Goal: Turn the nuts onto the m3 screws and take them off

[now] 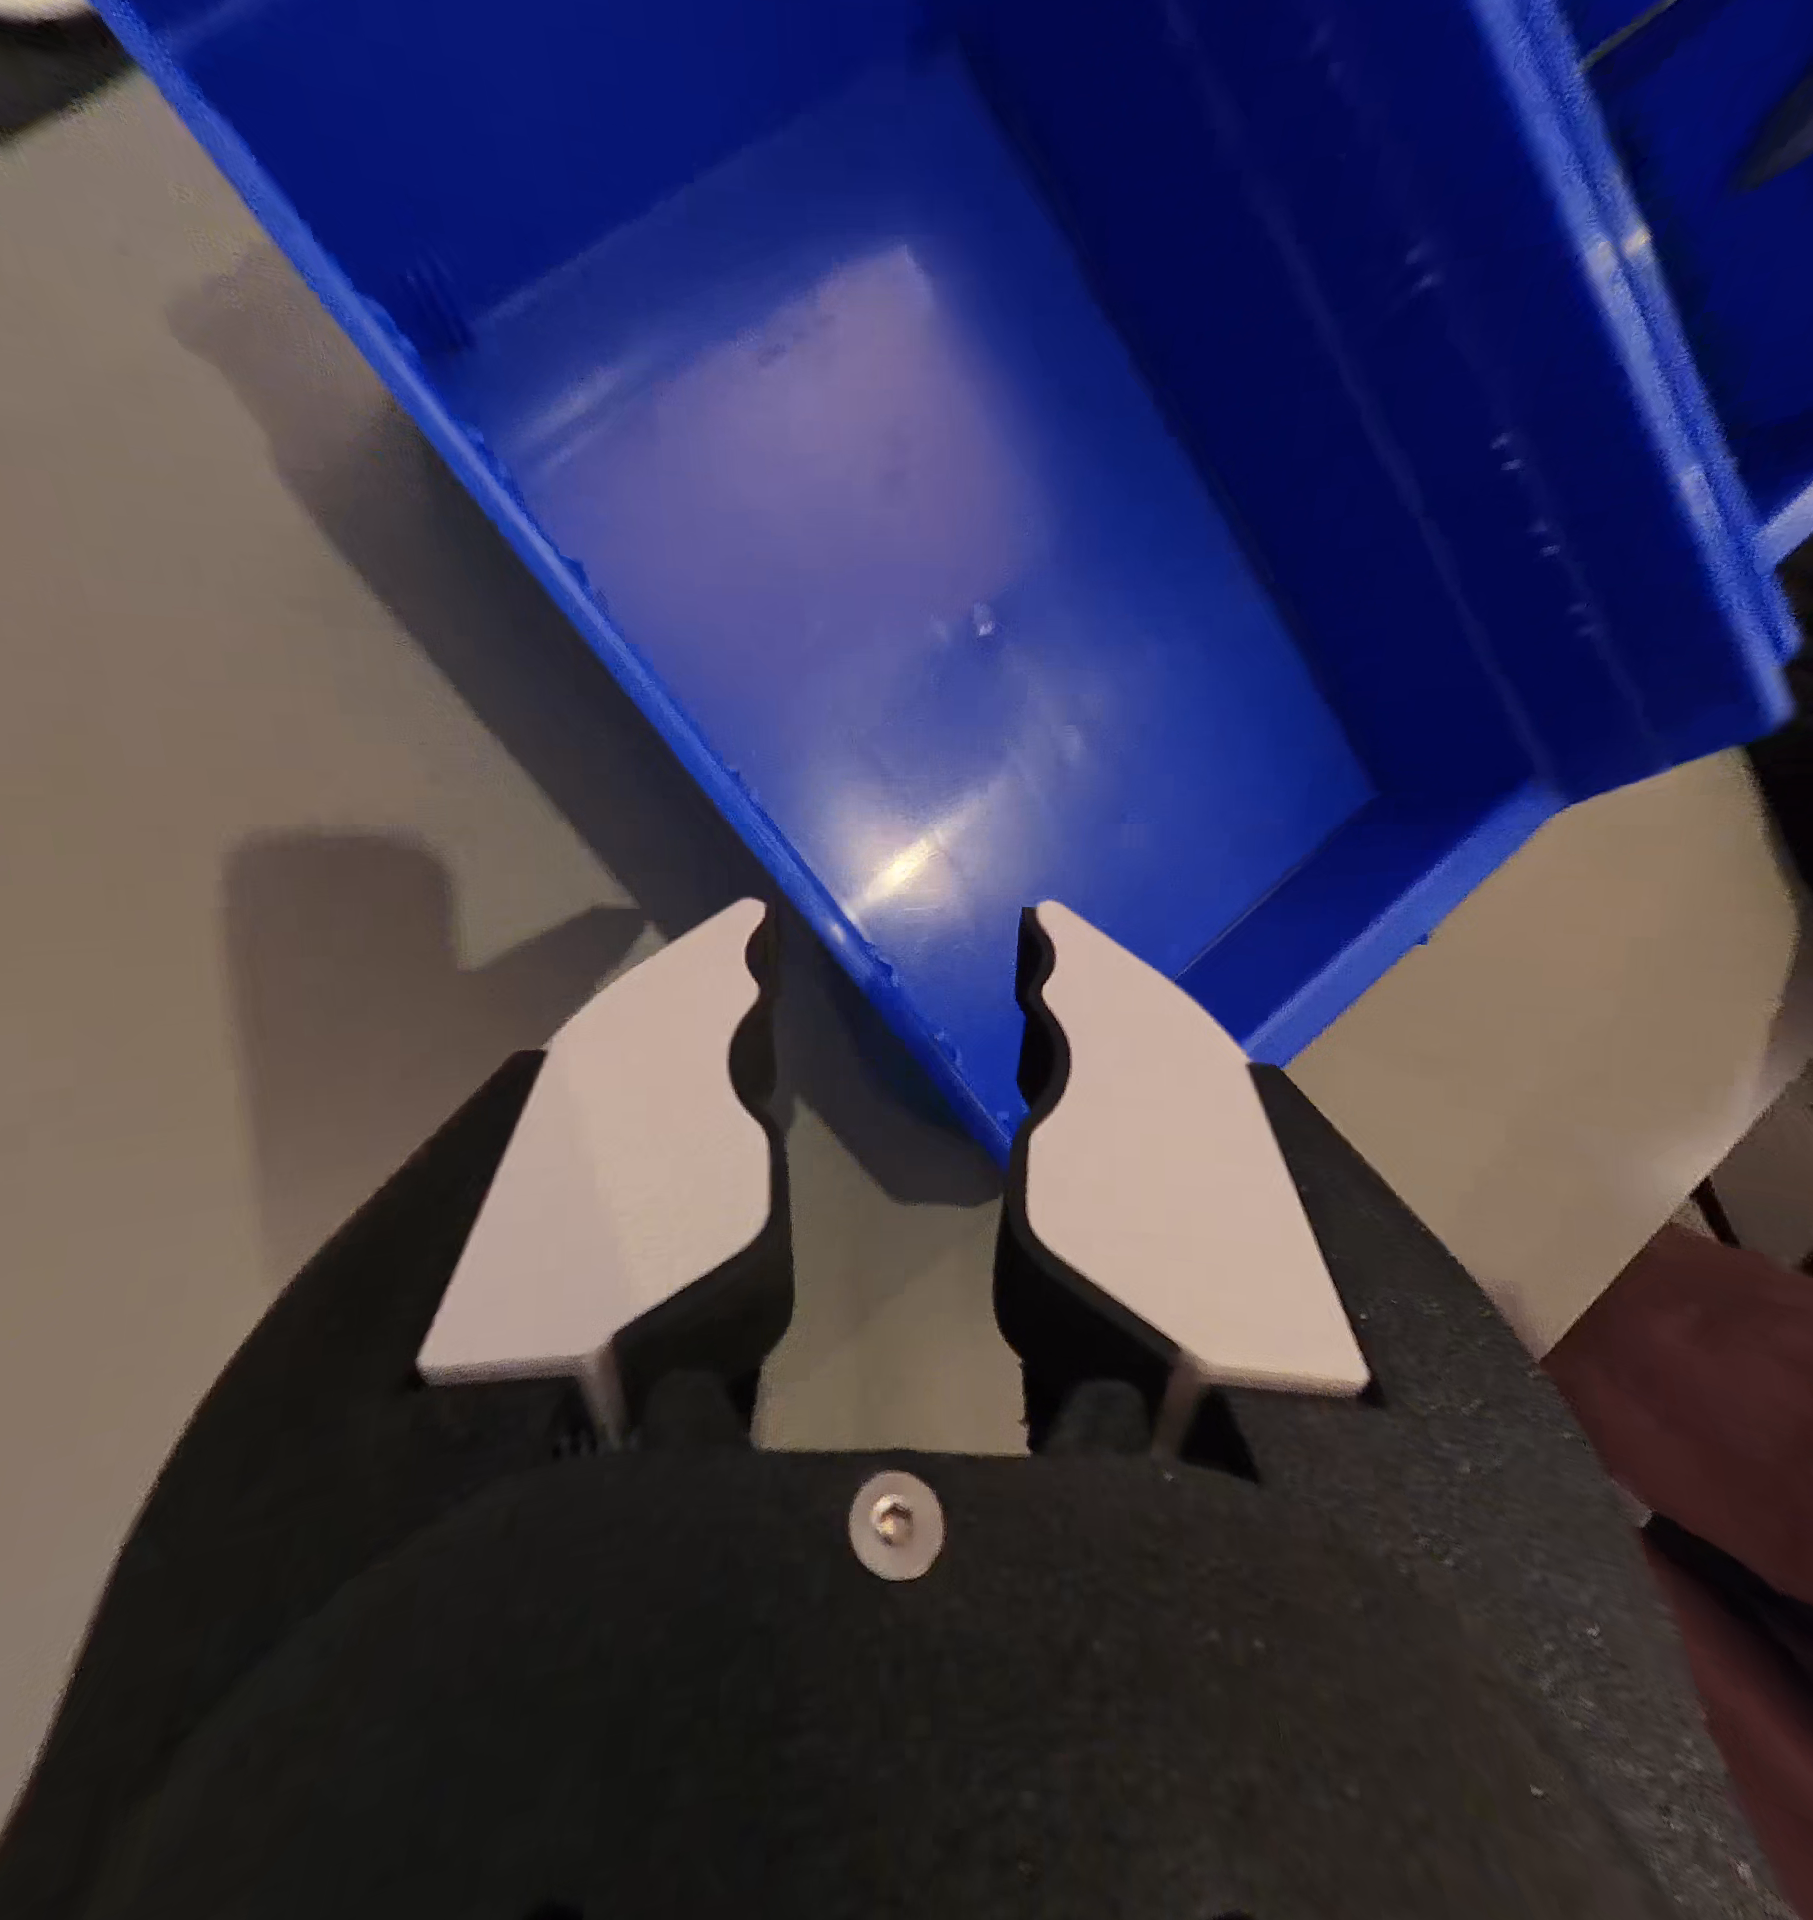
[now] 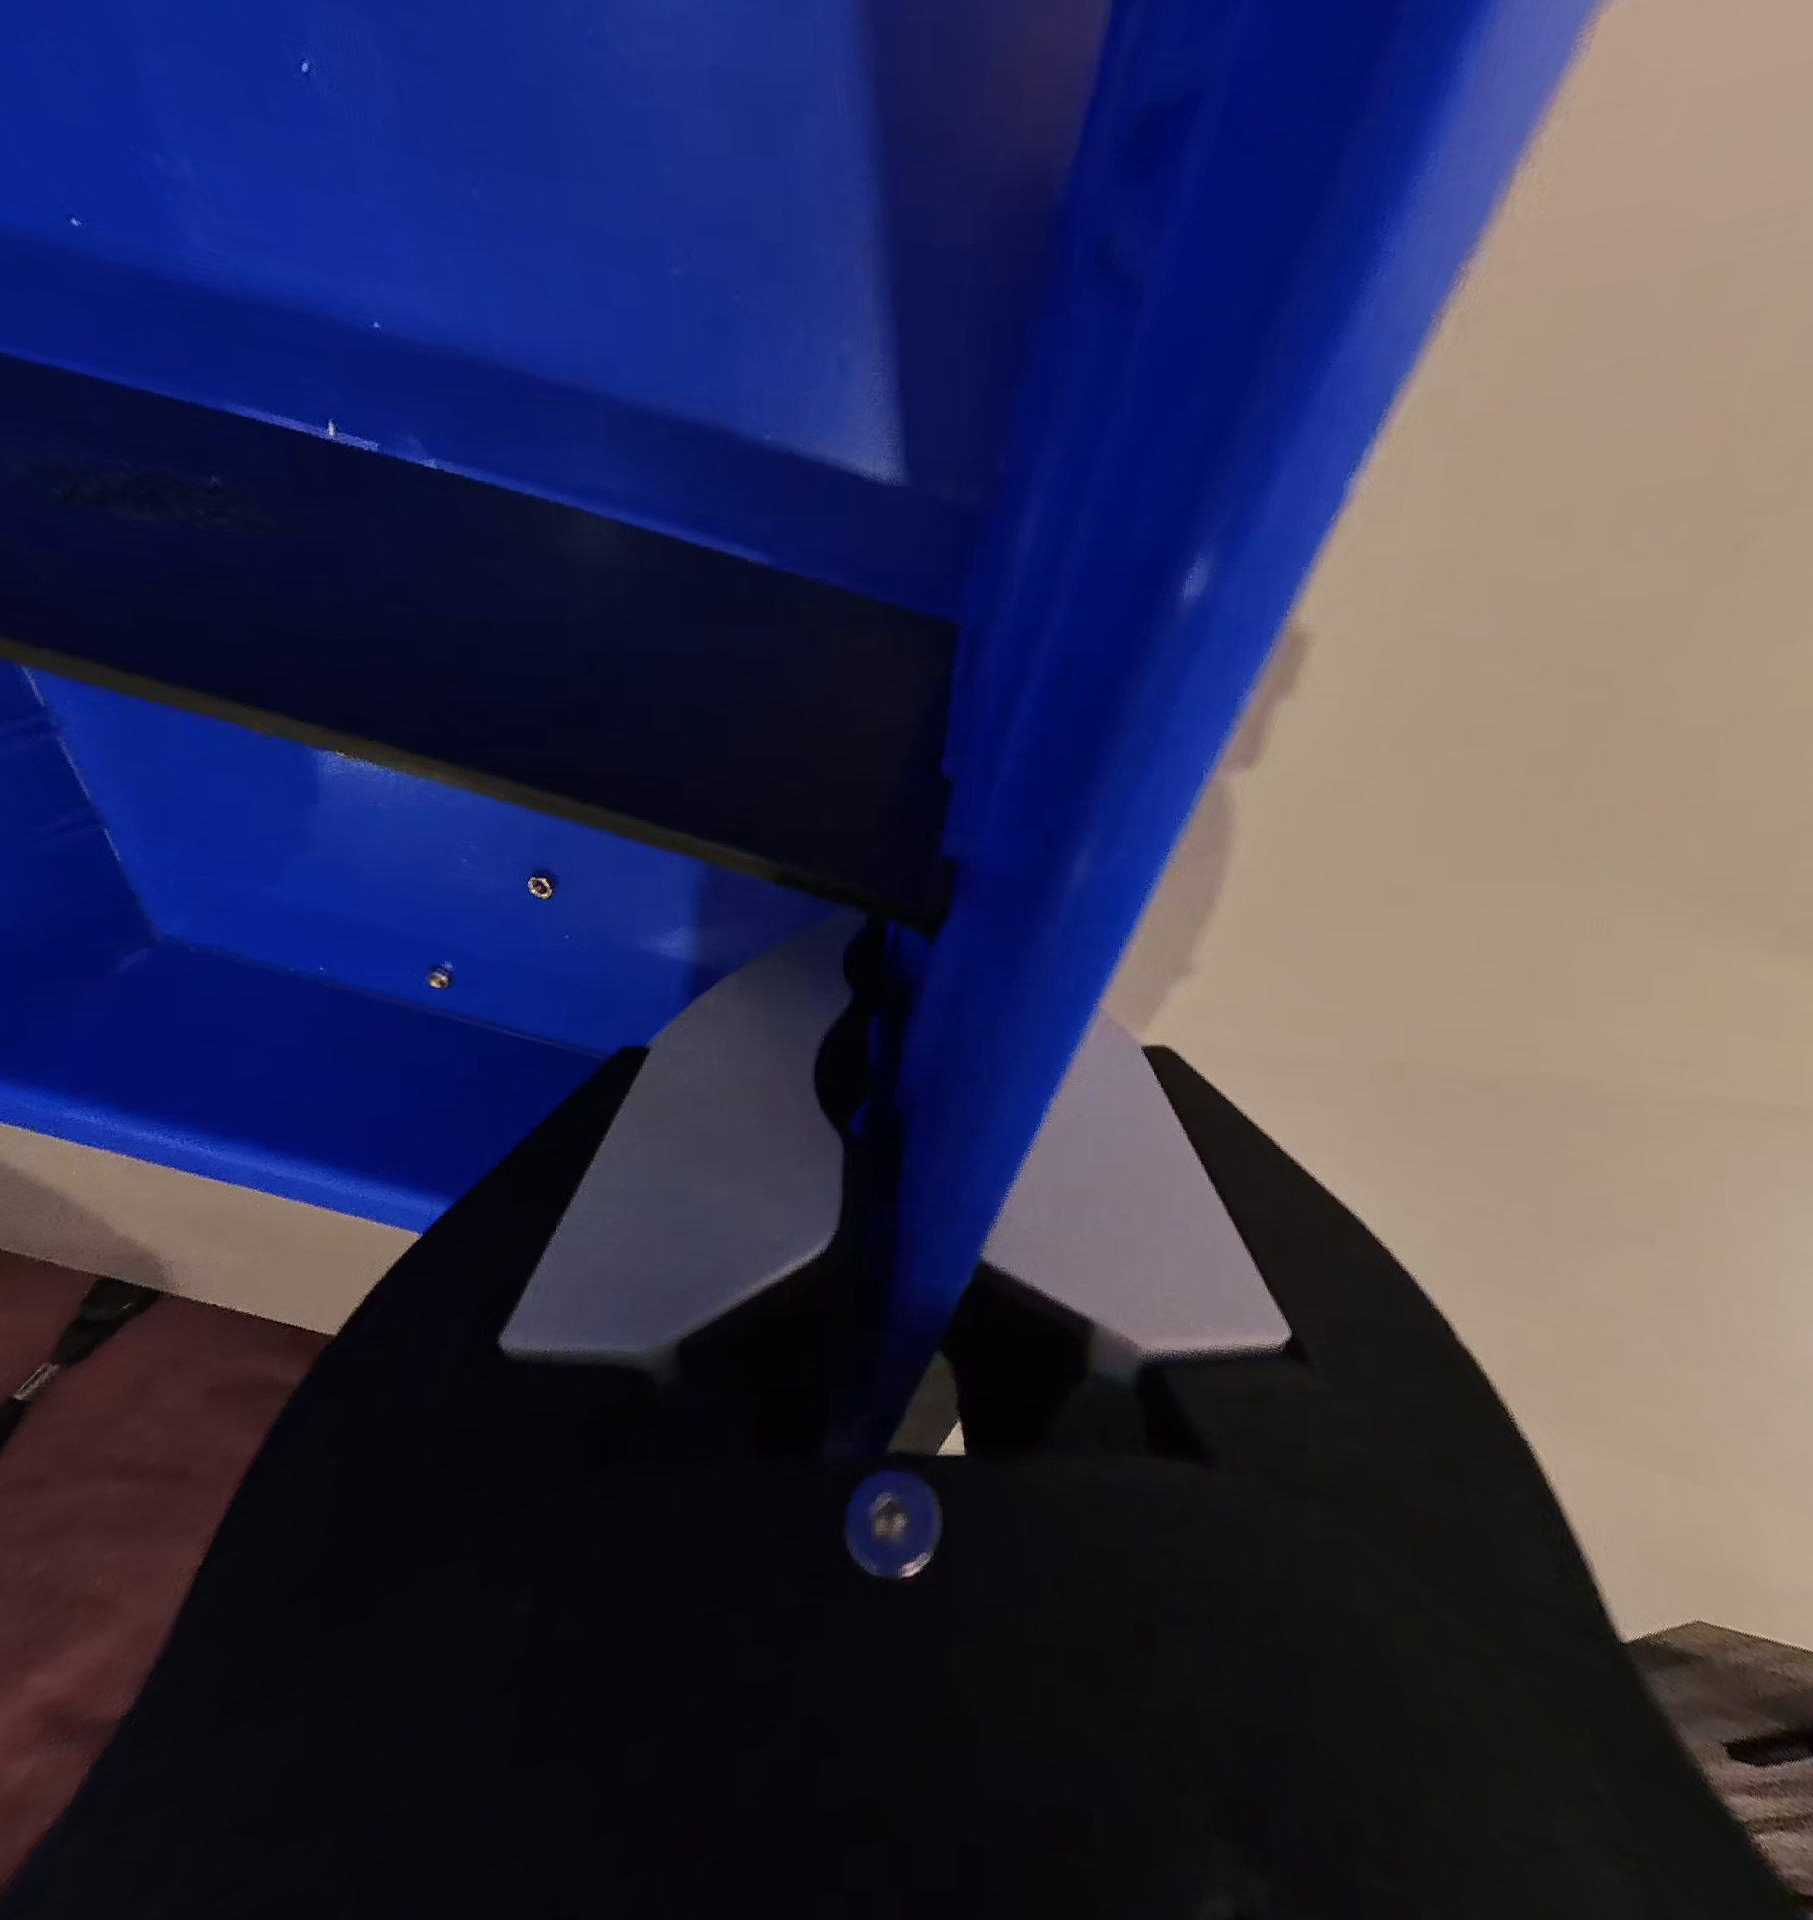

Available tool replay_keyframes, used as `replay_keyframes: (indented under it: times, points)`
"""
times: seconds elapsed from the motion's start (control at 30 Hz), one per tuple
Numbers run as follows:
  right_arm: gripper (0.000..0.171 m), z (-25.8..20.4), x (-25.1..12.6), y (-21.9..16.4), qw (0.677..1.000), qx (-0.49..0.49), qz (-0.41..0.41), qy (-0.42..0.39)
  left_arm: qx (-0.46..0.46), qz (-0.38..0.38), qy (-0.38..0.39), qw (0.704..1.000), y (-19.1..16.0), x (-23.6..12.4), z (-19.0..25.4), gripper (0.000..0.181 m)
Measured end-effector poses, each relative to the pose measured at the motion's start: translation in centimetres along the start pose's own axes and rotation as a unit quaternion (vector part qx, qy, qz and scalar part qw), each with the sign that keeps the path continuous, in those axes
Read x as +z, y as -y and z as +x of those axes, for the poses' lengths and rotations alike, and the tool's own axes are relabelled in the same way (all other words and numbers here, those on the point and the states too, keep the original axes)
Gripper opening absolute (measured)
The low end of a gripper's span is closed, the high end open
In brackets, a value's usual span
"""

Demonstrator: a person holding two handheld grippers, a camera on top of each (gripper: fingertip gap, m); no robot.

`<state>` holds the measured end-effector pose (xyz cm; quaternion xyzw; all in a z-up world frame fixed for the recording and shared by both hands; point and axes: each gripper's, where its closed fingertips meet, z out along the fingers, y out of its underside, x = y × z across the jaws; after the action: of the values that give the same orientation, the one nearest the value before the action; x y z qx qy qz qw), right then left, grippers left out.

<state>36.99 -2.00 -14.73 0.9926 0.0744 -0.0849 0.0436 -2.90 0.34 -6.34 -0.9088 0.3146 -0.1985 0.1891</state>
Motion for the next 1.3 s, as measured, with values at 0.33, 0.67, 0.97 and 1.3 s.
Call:
replay_keyframes:
  times: [0.33,0.67,0.97,1.3]
  points:
    - [0.006,2.9,-0.6,-0.1,0.999,-0.044,-0.018,0.003,0.014,0.215,0.06,0.975,1.2,-14.7,-2.7,0.024]
    - [0.004,3.4,-4.8,-1.7,0.998,-0.048,-0.002,0.027,-0.067,0.286,0.125,0.948,-5.8,-24.0,-7.9,0.0]
    - [0.004,-4.2,-15.1,3.1,0.994,-0.097,0.021,-0.043,-0.121,0.29,0.119,0.942,-8.7,-25.2,-10.2,0.005]
    - [0.005,-28.1,-15.1,10.5,0.954,-0.299,-0.024,-0.023,-0.157,0.287,0.111,0.938,-9.5,-25.0,-11.6,0.007]
